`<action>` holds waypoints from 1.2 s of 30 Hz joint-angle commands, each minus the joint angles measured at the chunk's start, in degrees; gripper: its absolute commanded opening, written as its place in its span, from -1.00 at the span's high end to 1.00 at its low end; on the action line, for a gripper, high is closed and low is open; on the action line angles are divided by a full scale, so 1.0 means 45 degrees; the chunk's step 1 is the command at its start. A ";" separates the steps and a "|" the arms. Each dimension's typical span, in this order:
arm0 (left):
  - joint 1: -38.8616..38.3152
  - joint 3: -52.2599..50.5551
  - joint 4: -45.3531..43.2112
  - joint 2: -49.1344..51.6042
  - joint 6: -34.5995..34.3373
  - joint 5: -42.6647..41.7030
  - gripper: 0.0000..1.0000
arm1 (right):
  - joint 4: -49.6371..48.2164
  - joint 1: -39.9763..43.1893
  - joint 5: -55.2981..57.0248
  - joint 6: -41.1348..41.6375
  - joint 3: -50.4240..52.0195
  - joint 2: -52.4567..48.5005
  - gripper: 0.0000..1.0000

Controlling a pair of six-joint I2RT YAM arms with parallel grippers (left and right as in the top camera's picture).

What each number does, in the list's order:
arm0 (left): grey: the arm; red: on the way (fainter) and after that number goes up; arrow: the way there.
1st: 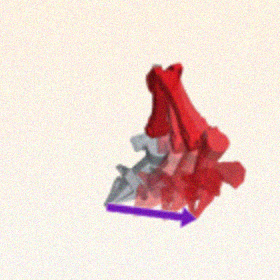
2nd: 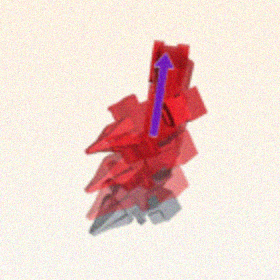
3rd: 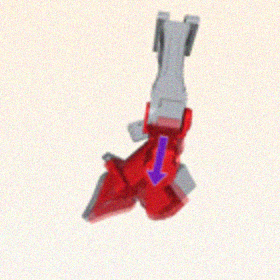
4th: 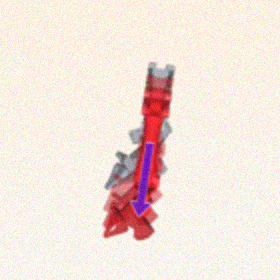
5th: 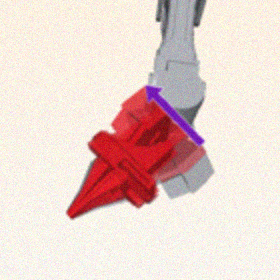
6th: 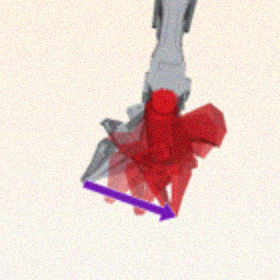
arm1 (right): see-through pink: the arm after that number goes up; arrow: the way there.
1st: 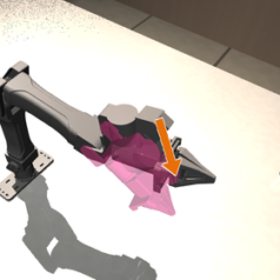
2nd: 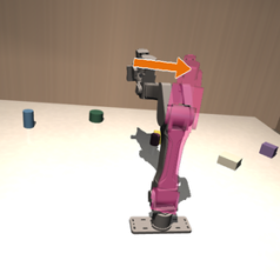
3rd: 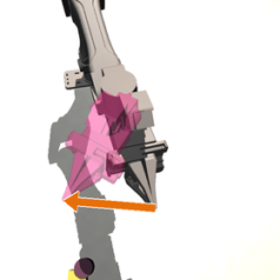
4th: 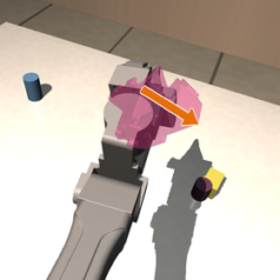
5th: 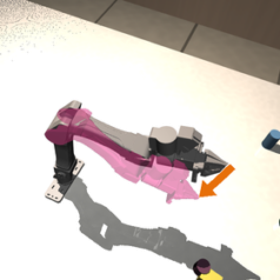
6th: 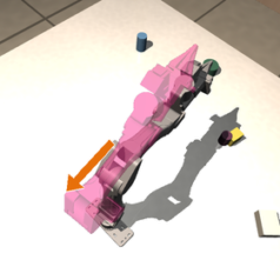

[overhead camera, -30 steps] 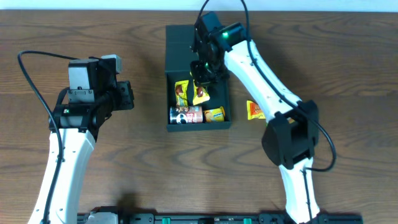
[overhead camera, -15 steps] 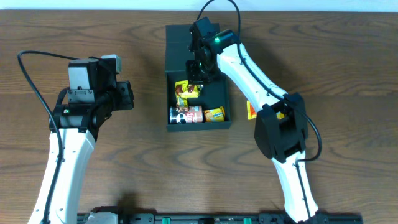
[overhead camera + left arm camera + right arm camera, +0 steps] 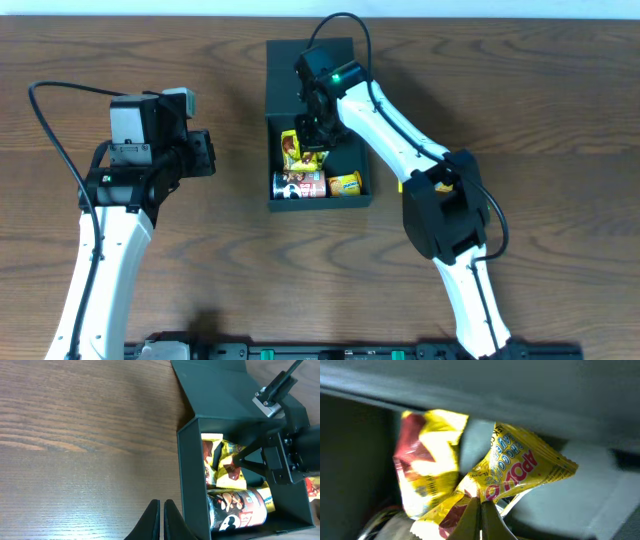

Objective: Pack container
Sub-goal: 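Carry the Apollo packet into the box and release it, then move the right gripper back to the green wafer packet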

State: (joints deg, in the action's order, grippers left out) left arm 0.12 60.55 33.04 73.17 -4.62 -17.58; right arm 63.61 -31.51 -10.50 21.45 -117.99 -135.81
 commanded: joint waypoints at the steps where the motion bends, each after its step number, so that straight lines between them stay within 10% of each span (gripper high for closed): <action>1: 0.0053 0.0083 -0.0010 -0.0117 0.0092 0.0146 0.88 | -0.0010 0.0049 0.0670 -0.0612 0.0102 -0.0063 0.98; 22: 0.0053 0.0083 -0.0005 -0.0117 0.0087 0.0141 0.88 | -0.0291 -0.0248 -0.0777 -0.4114 0.0102 -0.0063 0.98; 27: 0.0053 0.0083 -0.0005 -0.0117 0.0087 0.0141 0.88 | -0.0345 -0.0243 -0.0772 -0.4114 0.0092 -0.0063 0.22; 36: 0.0053 0.0083 -0.0010 -0.0117 0.0092 0.0146 0.88 | 0.1681 0.0083 -0.1530 -0.3847 -0.3361 0.0850 0.38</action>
State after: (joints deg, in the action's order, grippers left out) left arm 0.12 60.55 33.04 73.17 -4.62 -17.58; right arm 69.58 -31.83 -15.90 4.05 -127.31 -135.74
